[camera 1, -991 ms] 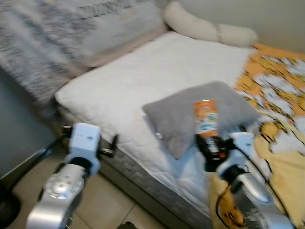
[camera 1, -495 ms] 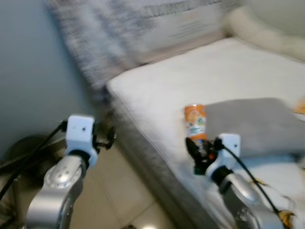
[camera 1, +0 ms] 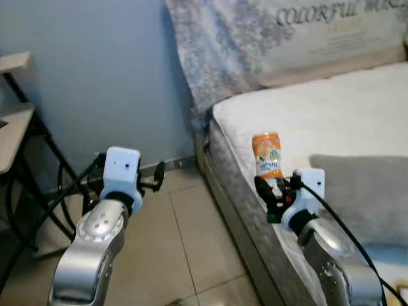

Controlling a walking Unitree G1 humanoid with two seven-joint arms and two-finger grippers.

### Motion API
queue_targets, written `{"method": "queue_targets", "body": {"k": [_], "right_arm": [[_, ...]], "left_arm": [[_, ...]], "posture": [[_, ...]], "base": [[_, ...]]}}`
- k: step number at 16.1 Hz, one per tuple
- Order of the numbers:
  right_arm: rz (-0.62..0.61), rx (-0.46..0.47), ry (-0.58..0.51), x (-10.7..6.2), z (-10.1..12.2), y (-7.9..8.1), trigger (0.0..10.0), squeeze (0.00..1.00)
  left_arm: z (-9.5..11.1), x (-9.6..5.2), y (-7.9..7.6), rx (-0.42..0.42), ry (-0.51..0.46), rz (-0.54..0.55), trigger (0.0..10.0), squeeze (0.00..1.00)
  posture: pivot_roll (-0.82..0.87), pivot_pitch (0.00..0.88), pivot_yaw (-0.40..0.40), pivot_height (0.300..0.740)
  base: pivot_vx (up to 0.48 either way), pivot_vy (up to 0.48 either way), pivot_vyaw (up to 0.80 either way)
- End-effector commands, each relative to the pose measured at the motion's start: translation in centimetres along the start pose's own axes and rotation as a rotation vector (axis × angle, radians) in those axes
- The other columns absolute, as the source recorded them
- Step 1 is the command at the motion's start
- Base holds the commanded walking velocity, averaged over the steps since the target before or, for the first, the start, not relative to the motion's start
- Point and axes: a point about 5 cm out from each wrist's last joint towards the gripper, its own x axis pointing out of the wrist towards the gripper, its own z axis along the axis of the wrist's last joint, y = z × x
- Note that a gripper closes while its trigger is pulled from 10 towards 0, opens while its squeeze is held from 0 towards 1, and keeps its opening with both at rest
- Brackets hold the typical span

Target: Clean up the room

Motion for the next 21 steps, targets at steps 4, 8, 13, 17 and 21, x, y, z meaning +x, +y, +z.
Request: {"method": "queue_targets", "body": {"k": [4,8,13,17,21], "right_arm": [[0.042,-0.016,0.006,1.0,0.4,0.5,10.0,0.0],[0.069,-0.022,0.037,0.9,-0.3,1.5,10.0,0.0],[0.037,-0.056,0.038,1.1,0.1,1.0,10.0,0.0],[-0.001,-0.12,0.049,1.3,0.0,0.8,10.0,0.0],[-0.015,-0.162,0.046,1.3,-0.3,1.0,10.0,0.0]], "left_arm": [[-0.3,0.6,1.4,0.016,0.014,0.048,10.0,1.0],[-0.4,0.5,2.3,0.005,0.013,0.072,10.0,1.0],[-0.5,0.2,2.4,0.001,0.01,0.073,10.0,1.0],[-0.6,0.2,2.4,0.0,0.011,0.071,10.0,1.0],[-0.6,0.1,2.5,-0.001,0.012,0.075,10.0,1.0]], "posture": [[0.0,0.0,0.027,0.74],[0.01,0.0,0.023,0.74],[0.01,0.0,0.025,0.74],[0.01,0.0,0.029,0.74],[0.01,0.0,0.028,0.74]], "base": [[0.194,0.0,0.8],[0.267,0.0,0.8],[0.295,0.0,0.16],[0.325,0.0,0.0],[0.322,0.0,0.0]]}}
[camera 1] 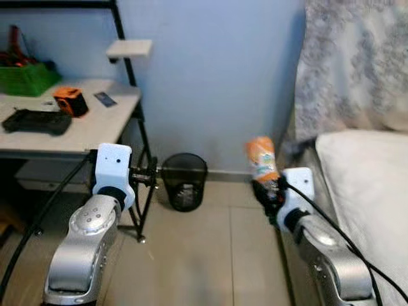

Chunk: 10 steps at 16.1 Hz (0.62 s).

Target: Clean up the room

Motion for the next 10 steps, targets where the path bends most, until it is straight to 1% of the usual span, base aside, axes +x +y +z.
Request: {"method": "queue_targets", "body": {"k": [1,5,10], "right_arm": [[0.044,-0.008,-0.028,0.18,0.48,0.98,10.0,0.0],[0.031,0.009,-0.035,0.15,0.38,0.74,10.0,0.0],[0.045,0.024,-0.032,0.27,0.16,1.13,10.0,0.0]], "left_arm": [[0.29,-0.12,0.68,0.01,-0.01,0.025,10.0,1.0],[0.26,-0.13,0.58,0.013,-0.009,0.02,10.0,1.0],[0.29,-0.08,0.7,0.02,-0.007,0.011,10.0,1.0]], "posture": [[0.01,0.0,0.027,0.74],[0.01,0.0,0.027,0.74],[0.01,0.0,0.034,0.74]], "base": [[0.322,0.0,0.0],[0.318,0.0,0.0],[0.313,0.0,0.0]]}}
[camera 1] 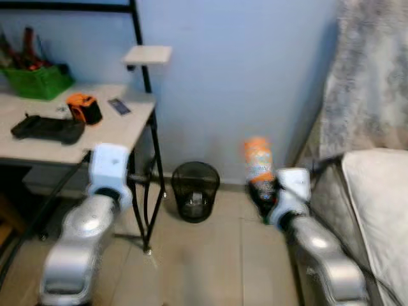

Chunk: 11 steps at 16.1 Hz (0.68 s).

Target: Clean up the room

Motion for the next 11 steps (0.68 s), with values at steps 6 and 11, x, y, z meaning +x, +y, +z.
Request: {"method": "queue_targets", "body": {"k": [6,11], "right_arm": [[-0.042,0.004,-0.012,-0.21,0.28,-1.1,10.0,0.0],[-0.045,0.012,-0.005,-0.09,0.18,-1.23,10.0,0.0]], "left_arm": [[0.49,0.06,-0.54,0.009,-0.016,-0.033,10.0,1.0],[0.45,0.17,-0.39,0.02,-0.01,-0.032,10.0,1.0]], "posture": [[0.02,0.0,0.032,0.74],[0.03,0.0,0.034,0.74]], "base": [[0.312,0.0,0.0],[0.31,0.0,0.0]]}}
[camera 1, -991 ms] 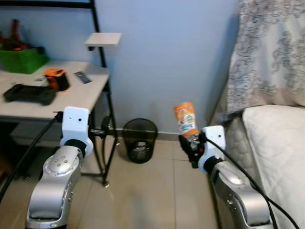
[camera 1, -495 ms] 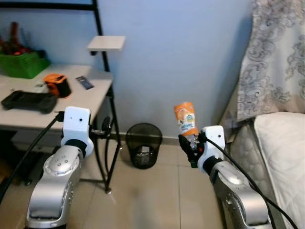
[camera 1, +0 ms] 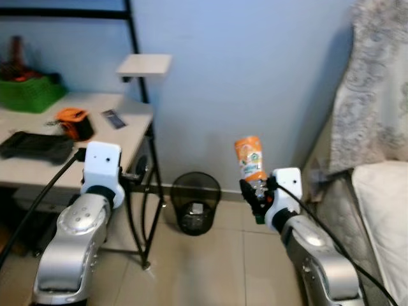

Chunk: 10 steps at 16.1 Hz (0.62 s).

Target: Clean up the room

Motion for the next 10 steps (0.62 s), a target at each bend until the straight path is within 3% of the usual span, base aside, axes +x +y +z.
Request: {"method": "queue_targets", "body": {"k": [1,9,10], "right_arm": [[-0.009,0.003,-0.014,0.19,0.44,-0.22,10.0,0.0],[-0.014,-0.001,-0.013,0.22,0.44,-0.52,10.0,0.0],[-0.004,0.017,0.003,0.24,0.26,-0.45,10.0,0.0]], "left_arm": [[0.35,0.07,0.15,0.018,-0.006,-0.002,10.0,1.0],[0.47,0.23,-0.1,0.022,-0.008,-0.007,10.0,1.0],[0.46,0.24,-0.13,0.021,-0.007,-0.008,10.0,1.0]], "posture": [[0.03,0.0,0.035,0.74],[0.02,0.0,0.033,0.74],[0.02,0.0,0.033,0.74]], "base": [[0.304,0.0,0.0],[0.297,0.0,0.0],[0.296,0.0,-0.59]]}}
